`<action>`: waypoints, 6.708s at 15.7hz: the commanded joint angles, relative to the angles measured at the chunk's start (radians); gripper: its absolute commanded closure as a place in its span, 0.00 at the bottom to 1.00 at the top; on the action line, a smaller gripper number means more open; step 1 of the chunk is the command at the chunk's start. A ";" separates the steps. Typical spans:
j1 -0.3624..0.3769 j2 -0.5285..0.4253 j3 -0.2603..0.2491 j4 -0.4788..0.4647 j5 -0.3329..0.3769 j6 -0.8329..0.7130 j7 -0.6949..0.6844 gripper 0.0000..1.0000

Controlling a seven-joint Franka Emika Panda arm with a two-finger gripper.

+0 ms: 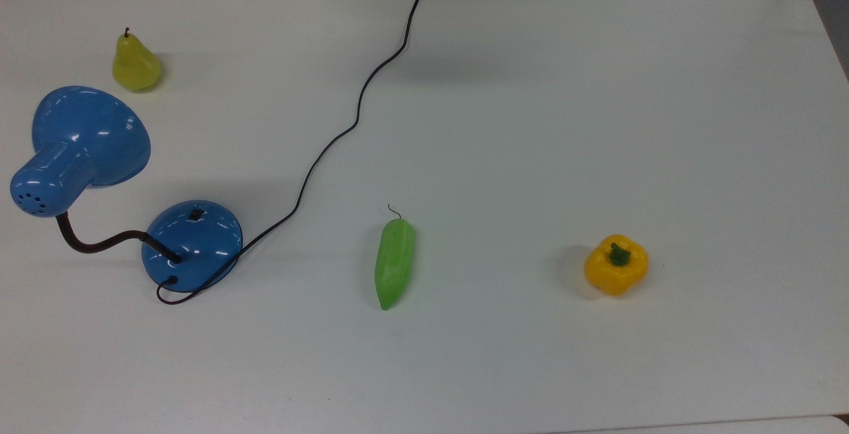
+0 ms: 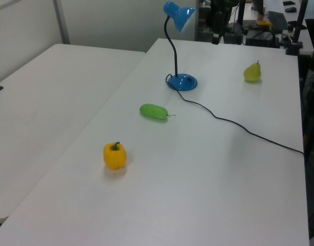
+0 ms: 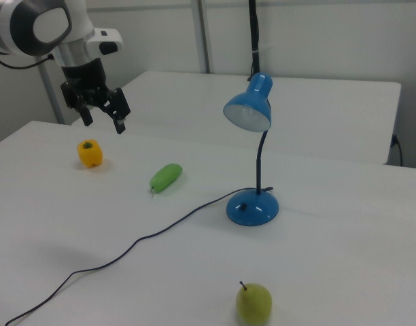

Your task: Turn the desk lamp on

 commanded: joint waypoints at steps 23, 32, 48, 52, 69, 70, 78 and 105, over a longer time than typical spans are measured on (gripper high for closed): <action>0.006 -0.011 -0.013 -0.033 0.030 0.011 -0.067 1.00; -0.016 0.005 -0.057 -0.126 -0.008 0.135 -0.068 1.00; -0.032 0.145 -0.141 -0.258 -0.052 0.551 -0.056 1.00; -0.036 0.197 -0.170 -0.264 -0.052 0.678 -0.056 1.00; -0.109 0.466 -0.200 -0.183 -0.040 1.080 -0.064 1.00; -0.110 0.478 -0.200 -0.179 -0.040 1.082 -0.064 1.00; -0.113 0.533 -0.200 -0.157 -0.039 1.147 -0.062 1.00; -0.113 0.573 -0.194 -0.160 -0.052 1.184 -0.065 1.00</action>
